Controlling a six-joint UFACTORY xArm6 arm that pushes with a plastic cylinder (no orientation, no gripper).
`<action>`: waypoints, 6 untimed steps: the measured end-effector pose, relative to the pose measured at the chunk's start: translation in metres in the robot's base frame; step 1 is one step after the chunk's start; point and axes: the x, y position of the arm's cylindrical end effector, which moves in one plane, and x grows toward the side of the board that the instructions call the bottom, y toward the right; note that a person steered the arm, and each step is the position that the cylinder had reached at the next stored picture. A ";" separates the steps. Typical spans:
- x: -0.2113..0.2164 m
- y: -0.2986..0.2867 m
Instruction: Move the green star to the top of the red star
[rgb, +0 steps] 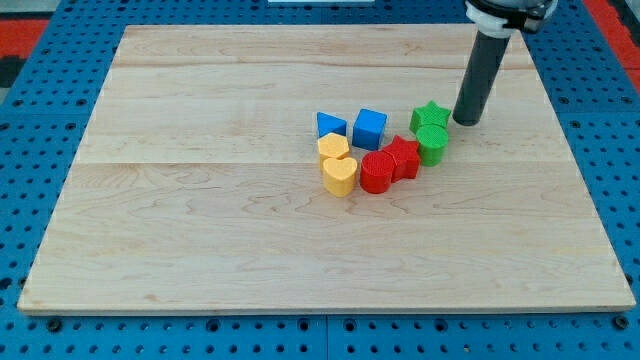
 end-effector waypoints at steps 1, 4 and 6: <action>0.002 -0.002; -0.019 -0.030; -0.027 -0.063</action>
